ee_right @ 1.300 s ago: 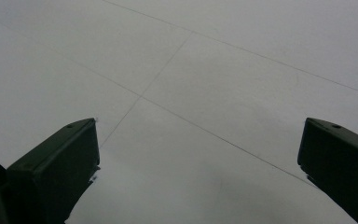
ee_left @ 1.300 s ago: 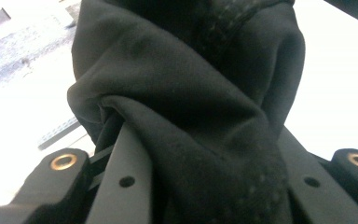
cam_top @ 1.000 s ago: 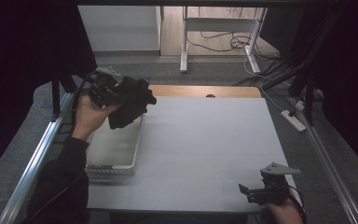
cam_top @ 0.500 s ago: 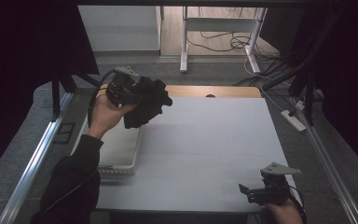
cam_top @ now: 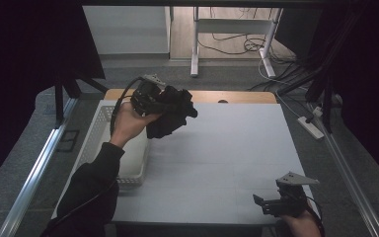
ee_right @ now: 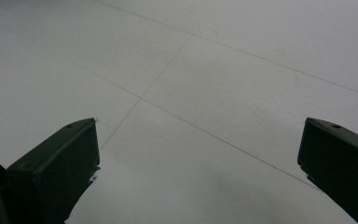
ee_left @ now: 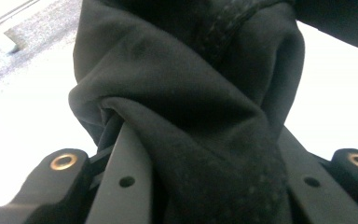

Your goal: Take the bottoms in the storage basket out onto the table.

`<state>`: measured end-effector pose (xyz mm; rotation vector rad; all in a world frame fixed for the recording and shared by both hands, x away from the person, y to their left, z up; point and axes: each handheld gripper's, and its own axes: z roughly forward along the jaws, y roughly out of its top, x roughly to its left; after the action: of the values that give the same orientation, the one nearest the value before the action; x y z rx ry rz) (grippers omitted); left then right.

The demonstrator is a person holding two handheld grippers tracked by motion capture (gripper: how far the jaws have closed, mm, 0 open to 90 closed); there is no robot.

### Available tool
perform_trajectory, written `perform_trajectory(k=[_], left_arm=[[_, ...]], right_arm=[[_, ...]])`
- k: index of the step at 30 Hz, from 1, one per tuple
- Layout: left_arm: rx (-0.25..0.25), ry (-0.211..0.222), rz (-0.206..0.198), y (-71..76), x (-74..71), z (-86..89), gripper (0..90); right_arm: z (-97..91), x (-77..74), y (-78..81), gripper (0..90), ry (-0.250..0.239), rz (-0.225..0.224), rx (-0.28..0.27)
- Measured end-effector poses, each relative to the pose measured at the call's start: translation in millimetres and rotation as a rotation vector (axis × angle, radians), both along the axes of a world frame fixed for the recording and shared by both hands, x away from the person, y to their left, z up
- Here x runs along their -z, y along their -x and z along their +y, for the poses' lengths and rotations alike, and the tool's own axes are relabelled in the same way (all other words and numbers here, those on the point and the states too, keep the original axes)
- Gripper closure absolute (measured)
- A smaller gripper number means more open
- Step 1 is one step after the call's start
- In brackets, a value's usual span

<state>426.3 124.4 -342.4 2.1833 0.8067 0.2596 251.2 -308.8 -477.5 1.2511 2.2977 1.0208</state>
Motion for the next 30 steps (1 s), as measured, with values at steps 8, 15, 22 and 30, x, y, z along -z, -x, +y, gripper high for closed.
perform_trajectory(k=[8,15,22,30], left_arm=[[0.018,-0.010,0.009,-3.3,7.0,-15.0,73.4],[0.026,-0.028,0.021,-7.0,18.1,-27.6,73.2],[0.034,-0.043,0.029,-11.1,29.9,-40.0,73.1],[0.048,-0.051,0.029,-13.1,40.8,-53.7,72.9]], right_arm=[[-0.1,-0.1,0.2,0.0,-0.001,-0.002,-0.001],[0.0,-0.1,0.3,0.0,-0.002,-0.003,-0.002],[-0.1,-0.2,0.5,0.0,-0.004,-0.003,-0.002],[-0.1,-0.3,0.8,0.0,-0.003,-0.005,-0.003]])
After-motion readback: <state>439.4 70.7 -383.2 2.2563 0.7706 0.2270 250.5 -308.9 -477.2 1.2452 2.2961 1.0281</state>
